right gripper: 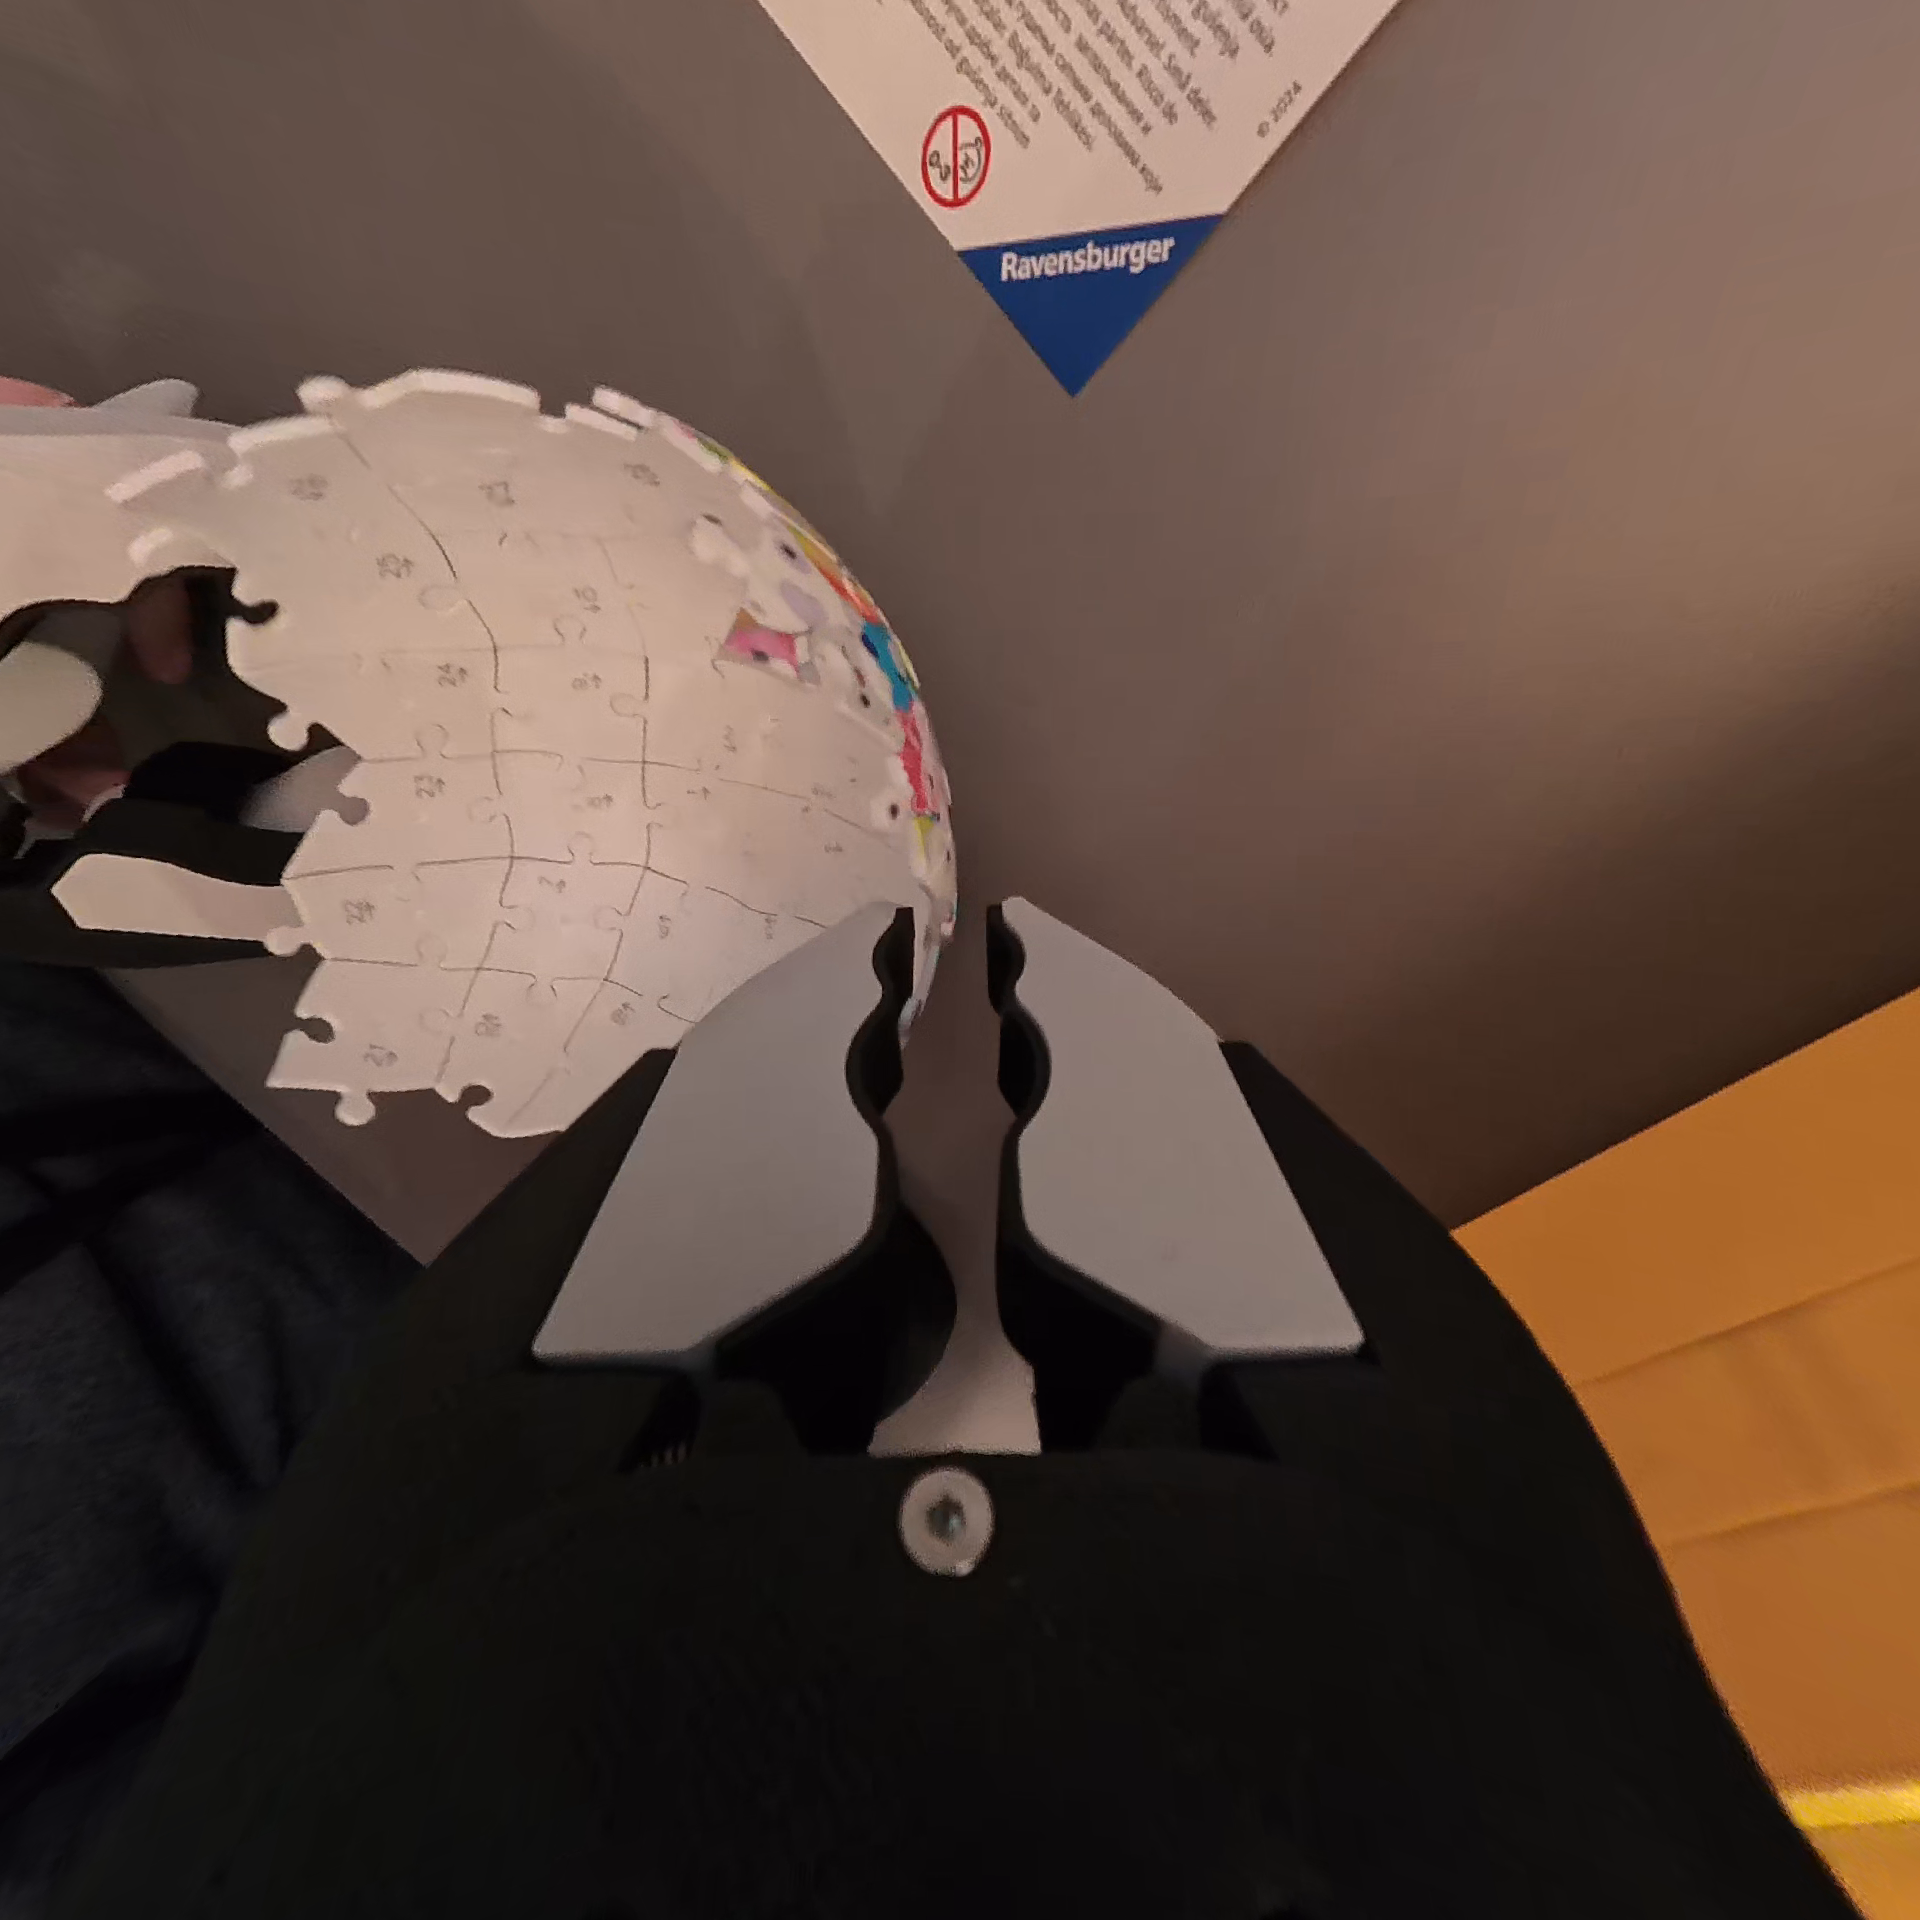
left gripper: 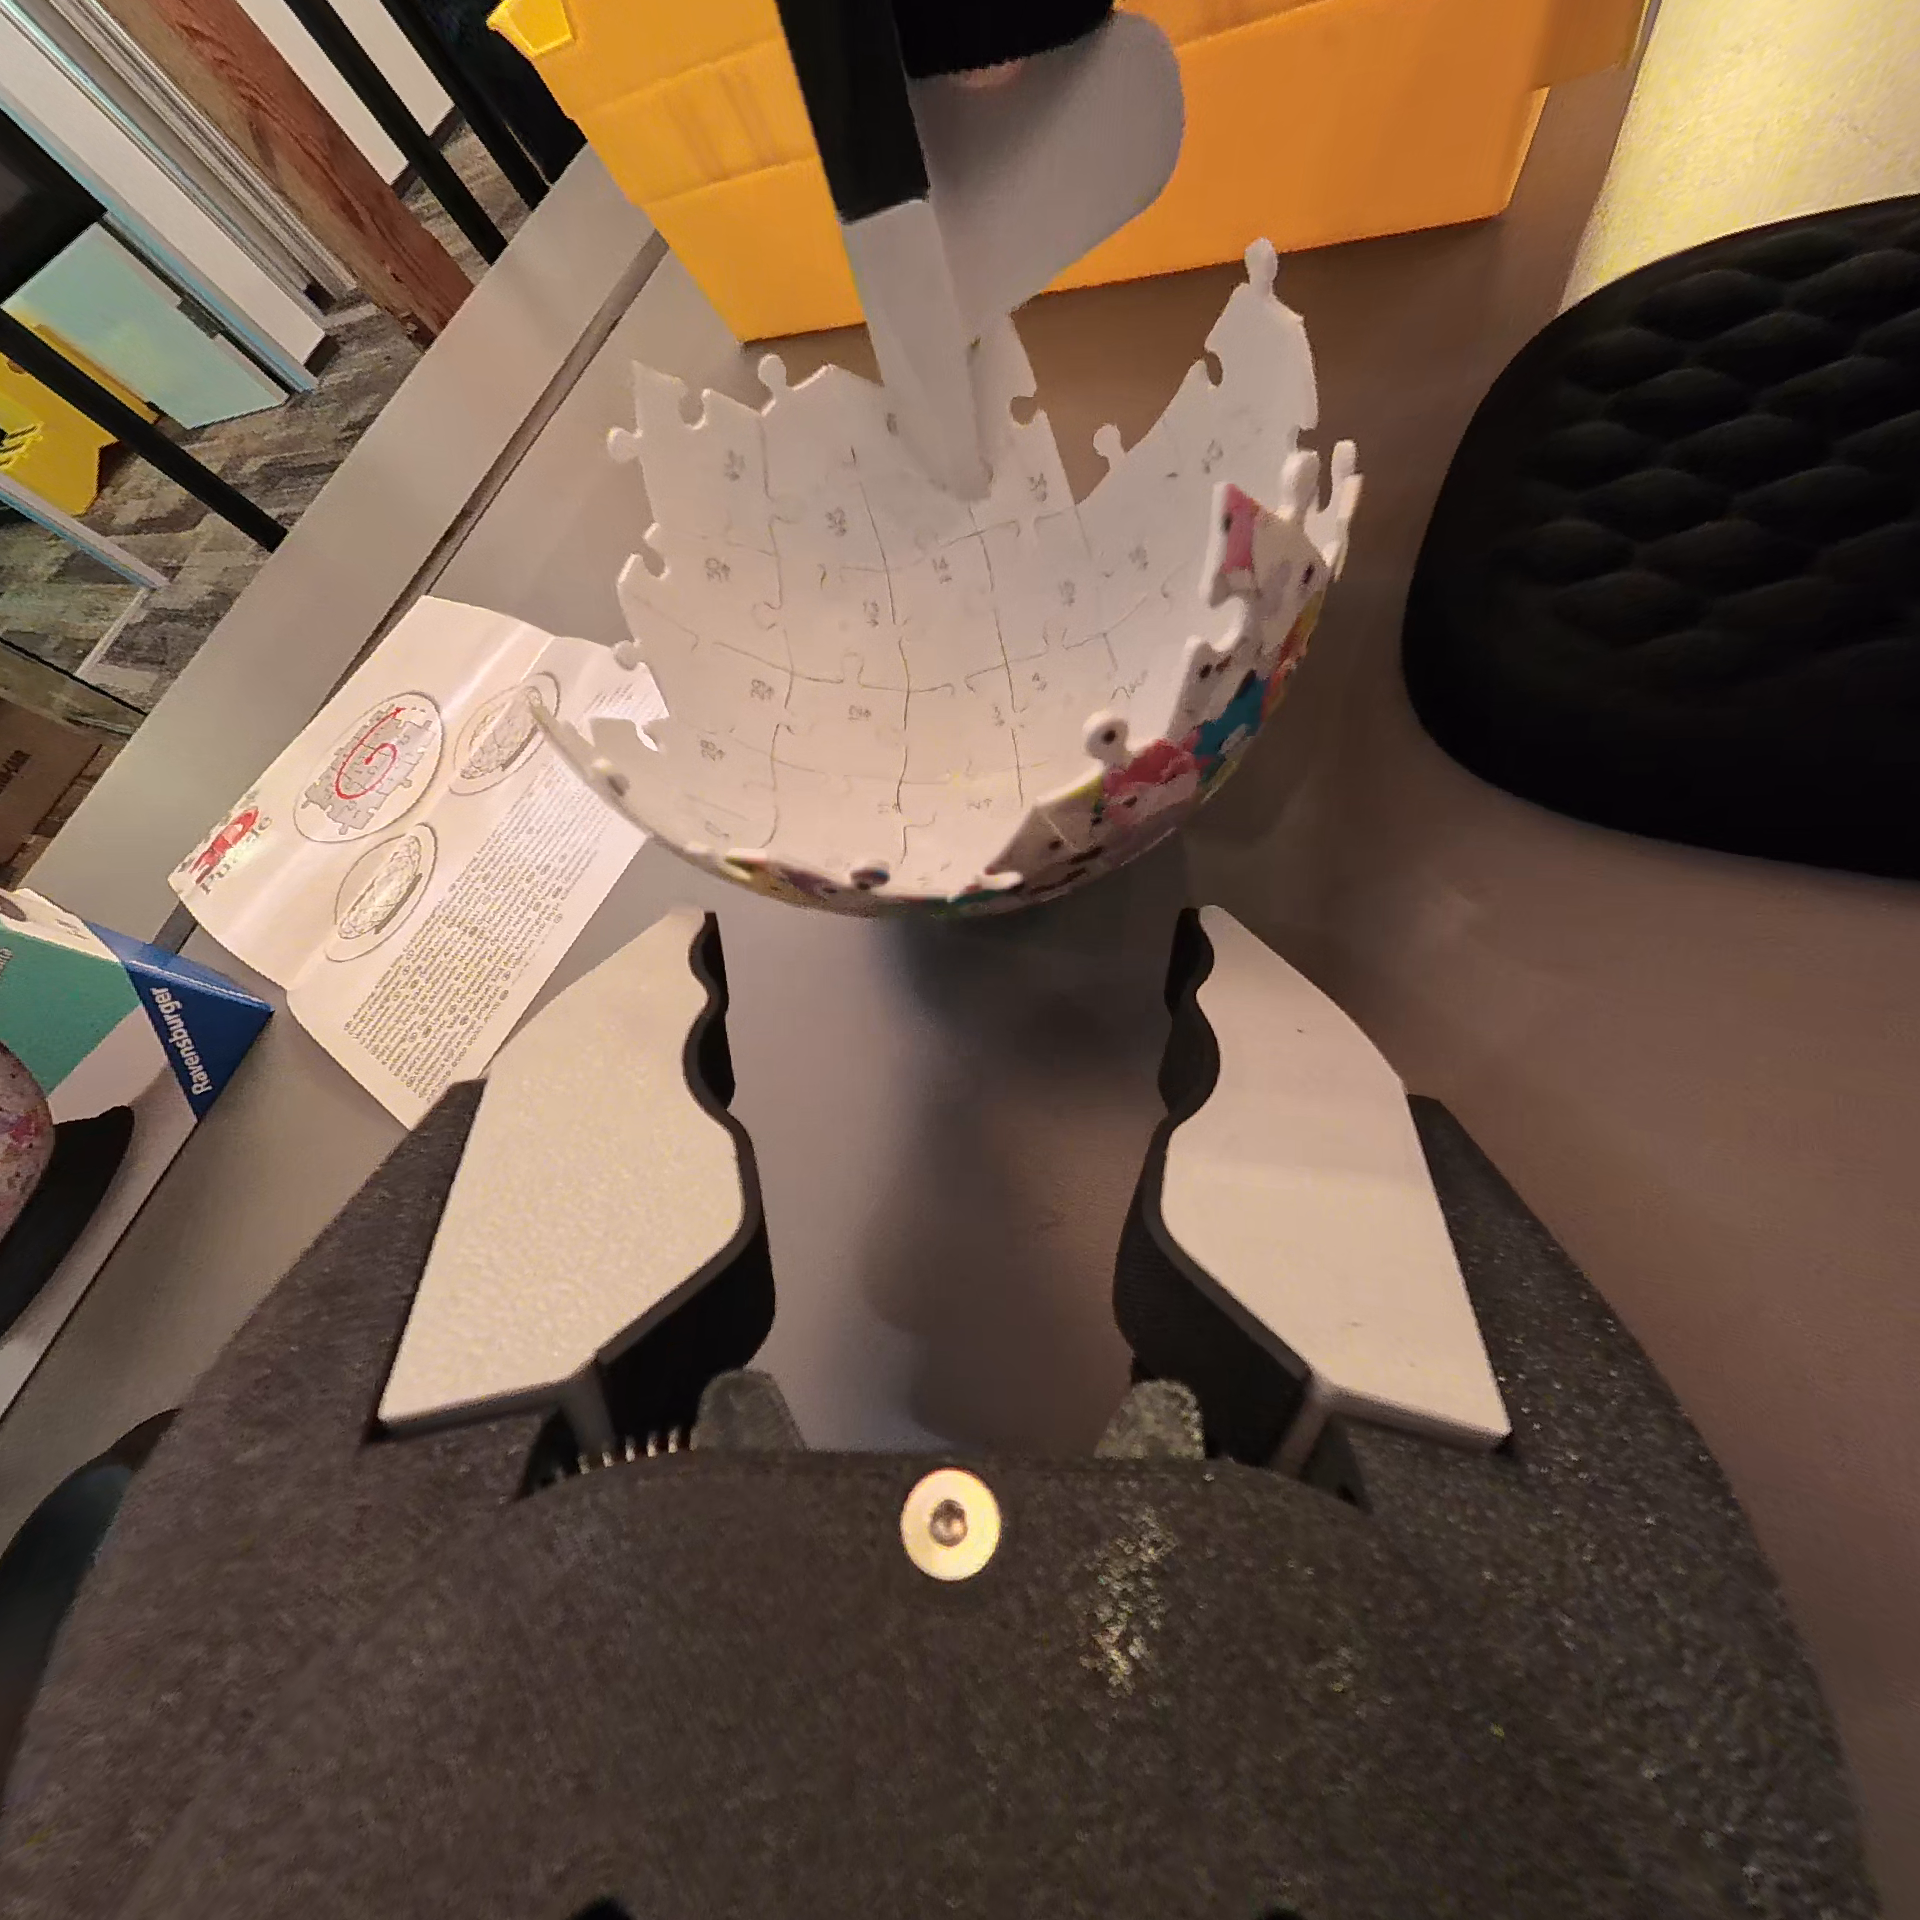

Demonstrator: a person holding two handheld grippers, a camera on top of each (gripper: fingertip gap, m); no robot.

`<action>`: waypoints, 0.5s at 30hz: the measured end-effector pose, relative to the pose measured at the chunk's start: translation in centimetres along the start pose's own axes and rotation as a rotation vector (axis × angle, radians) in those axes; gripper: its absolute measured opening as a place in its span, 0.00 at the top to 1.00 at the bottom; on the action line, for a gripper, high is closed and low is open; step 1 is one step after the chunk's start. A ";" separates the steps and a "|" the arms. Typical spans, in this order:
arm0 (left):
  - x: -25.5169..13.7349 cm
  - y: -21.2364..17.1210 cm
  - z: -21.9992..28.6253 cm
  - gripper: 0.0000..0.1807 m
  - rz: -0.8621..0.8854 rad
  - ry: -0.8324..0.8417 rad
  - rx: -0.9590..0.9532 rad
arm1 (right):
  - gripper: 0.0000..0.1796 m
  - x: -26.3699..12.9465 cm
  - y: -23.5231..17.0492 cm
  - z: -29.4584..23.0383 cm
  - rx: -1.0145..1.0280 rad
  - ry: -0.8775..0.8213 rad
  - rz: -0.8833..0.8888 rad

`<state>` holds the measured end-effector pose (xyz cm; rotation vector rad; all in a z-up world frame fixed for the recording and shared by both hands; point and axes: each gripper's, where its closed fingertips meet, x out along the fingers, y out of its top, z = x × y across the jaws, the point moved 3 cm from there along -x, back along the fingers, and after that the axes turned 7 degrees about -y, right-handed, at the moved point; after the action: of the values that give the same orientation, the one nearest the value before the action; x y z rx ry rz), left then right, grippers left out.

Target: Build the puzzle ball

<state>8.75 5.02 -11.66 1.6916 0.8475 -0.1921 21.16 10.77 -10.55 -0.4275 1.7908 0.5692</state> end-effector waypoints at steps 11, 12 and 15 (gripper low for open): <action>-0.1 0.0 -0.1 0.55 0.002 -0.018 -0.055 | 0.92 -1.9 0.6 0.5 -0.018 -0.079 0.080; -0.2 0.0 0.0 0.55 0.004 -0.023 -0.062 | 0.92 -2.1 0.7 0.4 -0.017 -0.068 0.094; -0.6 0.0 0.2 0.53 0.023 -0.067 -0.102 | 0.91 -2.4 1.0 0.5 -0.019 -0.072 0.121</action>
<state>8.38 4.57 -11.35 1.5901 0.7749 -0.1861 21.70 11.85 -8.19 -0.3088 1.7511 0.6782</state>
